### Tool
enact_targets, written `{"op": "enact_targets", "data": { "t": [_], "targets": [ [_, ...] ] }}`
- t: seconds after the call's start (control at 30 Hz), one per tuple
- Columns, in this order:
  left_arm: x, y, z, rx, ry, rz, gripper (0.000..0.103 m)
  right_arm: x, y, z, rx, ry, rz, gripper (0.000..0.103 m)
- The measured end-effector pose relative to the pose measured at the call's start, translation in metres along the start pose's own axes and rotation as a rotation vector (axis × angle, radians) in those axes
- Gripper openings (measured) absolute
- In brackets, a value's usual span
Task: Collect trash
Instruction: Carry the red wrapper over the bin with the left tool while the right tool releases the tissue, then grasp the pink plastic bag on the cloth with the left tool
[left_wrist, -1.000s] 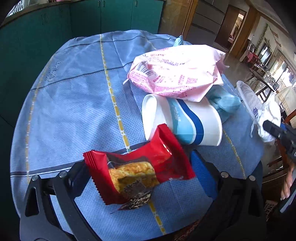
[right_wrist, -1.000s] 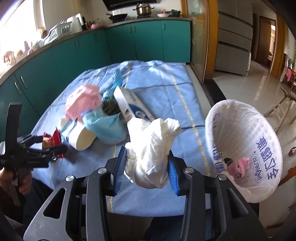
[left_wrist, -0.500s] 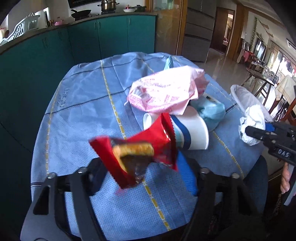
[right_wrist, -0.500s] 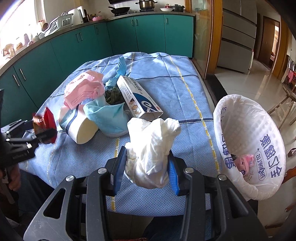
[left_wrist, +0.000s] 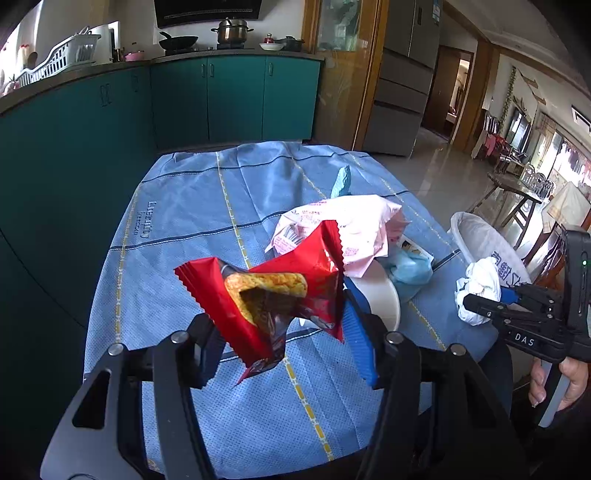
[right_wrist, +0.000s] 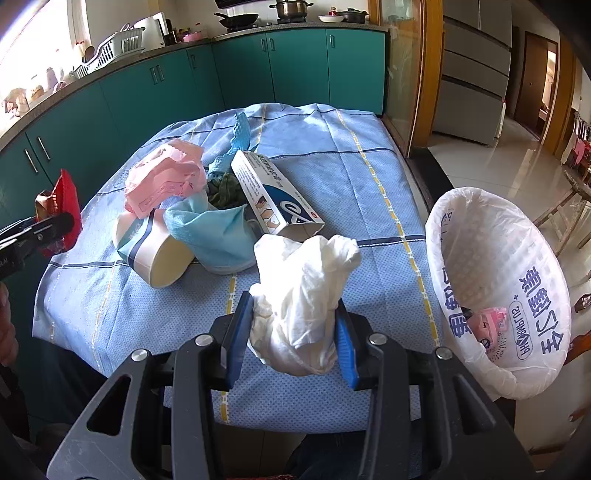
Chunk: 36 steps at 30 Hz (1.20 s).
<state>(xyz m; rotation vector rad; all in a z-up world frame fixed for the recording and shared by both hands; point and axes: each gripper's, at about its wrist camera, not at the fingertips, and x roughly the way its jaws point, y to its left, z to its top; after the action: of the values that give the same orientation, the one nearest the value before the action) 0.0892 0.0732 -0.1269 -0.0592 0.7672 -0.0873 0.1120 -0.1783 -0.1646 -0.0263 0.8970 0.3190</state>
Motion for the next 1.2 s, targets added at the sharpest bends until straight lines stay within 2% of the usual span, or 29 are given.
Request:
{"op": "enact_targets", "data": {
  "t": [0.17, 0.33, 0.47, 0.67, 0.8, 0.87, 0.9, 0.97, 1.07, 1.1, 1.17, 1.2],
  "targets": [
    [-0.008, 0.003, 0.003, -0.015, -0.023, -0.007, 0.058, -0.002, -0.001, 0.001, 0.007, -0.009, -0.004, 0.042],
    [-0.016, -0.003, 0.014, -0.009, -0.063, -0.008, 0.056, -0.019, -0.014, 0.008, 0.037, -0.075, -0.038, 0.042],
    [-0.016, -0.021, 0.03, 0.019, -0.085, -0.043, 0.056, -0.037, -0.045, 0.014, 0.092, -0.131, -0.115, 0.042],
    [-0.001, -0.085, 0.056, 0.126, -0.09, -0.166, 0.056, -0.06, -0.122, 0.007, 0.259, -0.161, -0.256, 0.042],
    [0.028, -0.148, 0.066, 0.223, -0.044, -0.293, 0.056, -0.06, -0.178, 0.0, 0.419, -0.136, -0.317, 0.042],
    [0.049, -0.182, 0.07, 0.258, 0.004, -0.359, 0.056, -0.054, -0.198, 0.0, 0.487, -0.095, -0.357, 0.043],
    [0.059, -0.199, 0.071, 0.274, 0.03, -0.383, 0.056, -0.054, -0.203, -0.001, 0.505, -0.087, -0.37, 0.045],
    [0.08, -0.233, 0.073, 0.304, 0.076, -0.423, 0.056, -0.06, -0.213, -0.004, 0.548, -0.116, -0.373, 0.059],
    [0.113, -0.274, 0.07, 0.335, 0.154, -0.5, 0.057, -0.077, -0.218, -0.01, 0.575, -0.18, -0.375, 0.075],
    [0.123, -0.286, 0.069, 0.341, 0.175, -0.515, 0.061, -0.082, -0.219, -0.011, 0.576, -0.196, -0.389, 0.076],
    [0.138, -0.303, 0.063, 0.341, 0.19, -0.516, 0.086, -0.092, -0.222, -0.018, 0.58, -0.221, -0.415, 0.08],
    [0.143, -0.307, 0.06, 0.344, 0.192, -0.506, 0.087, -0.094, -0.224, -0.02, 0.584, -0.224, -0.419, 0.081]
  ]
}}
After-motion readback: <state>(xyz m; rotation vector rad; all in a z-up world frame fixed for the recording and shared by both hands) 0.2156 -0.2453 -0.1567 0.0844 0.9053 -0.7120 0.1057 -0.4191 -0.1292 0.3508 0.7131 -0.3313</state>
